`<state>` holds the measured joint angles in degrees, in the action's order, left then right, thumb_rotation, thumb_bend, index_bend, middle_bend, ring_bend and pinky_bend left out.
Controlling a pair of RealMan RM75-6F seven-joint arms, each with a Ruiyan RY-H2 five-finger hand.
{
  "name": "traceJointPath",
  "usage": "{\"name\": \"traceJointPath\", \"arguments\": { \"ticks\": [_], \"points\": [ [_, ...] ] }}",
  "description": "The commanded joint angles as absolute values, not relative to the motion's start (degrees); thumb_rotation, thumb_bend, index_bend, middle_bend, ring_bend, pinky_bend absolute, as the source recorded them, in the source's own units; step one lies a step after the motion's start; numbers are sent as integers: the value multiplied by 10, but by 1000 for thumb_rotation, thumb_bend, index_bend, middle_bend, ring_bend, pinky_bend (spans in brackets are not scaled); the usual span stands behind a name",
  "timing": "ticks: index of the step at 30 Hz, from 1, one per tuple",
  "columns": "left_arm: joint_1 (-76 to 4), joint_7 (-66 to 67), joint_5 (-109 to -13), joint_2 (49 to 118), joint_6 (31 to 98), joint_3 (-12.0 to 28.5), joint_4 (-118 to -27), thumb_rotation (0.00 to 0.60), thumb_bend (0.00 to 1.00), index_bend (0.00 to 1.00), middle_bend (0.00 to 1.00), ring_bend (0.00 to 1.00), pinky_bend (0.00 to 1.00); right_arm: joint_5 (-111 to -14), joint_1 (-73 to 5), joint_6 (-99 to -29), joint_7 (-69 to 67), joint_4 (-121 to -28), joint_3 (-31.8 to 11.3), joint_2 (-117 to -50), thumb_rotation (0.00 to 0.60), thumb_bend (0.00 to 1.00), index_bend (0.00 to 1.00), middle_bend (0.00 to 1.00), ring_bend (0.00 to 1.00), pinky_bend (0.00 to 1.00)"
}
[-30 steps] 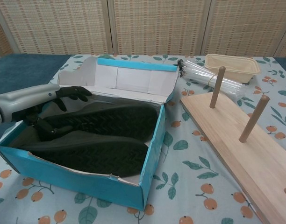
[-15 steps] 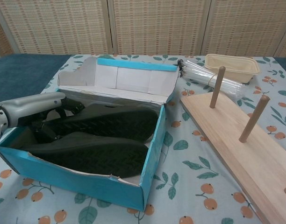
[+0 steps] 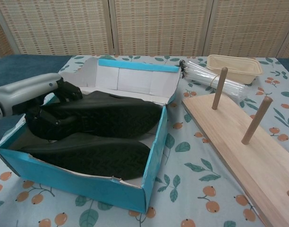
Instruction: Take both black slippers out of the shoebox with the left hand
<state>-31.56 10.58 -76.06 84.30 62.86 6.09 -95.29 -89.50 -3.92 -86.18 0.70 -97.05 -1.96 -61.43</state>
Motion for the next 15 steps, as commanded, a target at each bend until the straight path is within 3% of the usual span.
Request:
{"name": "traceJointPath", "arguments": {
  "ticks": [1, 9, 15],
  "points": [
    [-304, 109, -788, 839, 663, 58, -961, 600, 509, 609, 598, 332, 376, -896, -40, -860, 6, -971, -19, -614, 434, 269, 0, 0, 0, 0],
    [-278, 173, -875, 814, 780, 71, -935, 600, 506, 593, 586, 333, 380, -899, -42, -853, 12, -971, -16, -616, 433, 269, 0, 0, 0, 0],
    [-264, 190, -867, 793, 810, 86, -922, 600, 507, 588, 585, 333, 383, -901, -41, -854, 11, -973, -15, -614, 432, 268, 0, 0, 0, 0]
  ]
}}
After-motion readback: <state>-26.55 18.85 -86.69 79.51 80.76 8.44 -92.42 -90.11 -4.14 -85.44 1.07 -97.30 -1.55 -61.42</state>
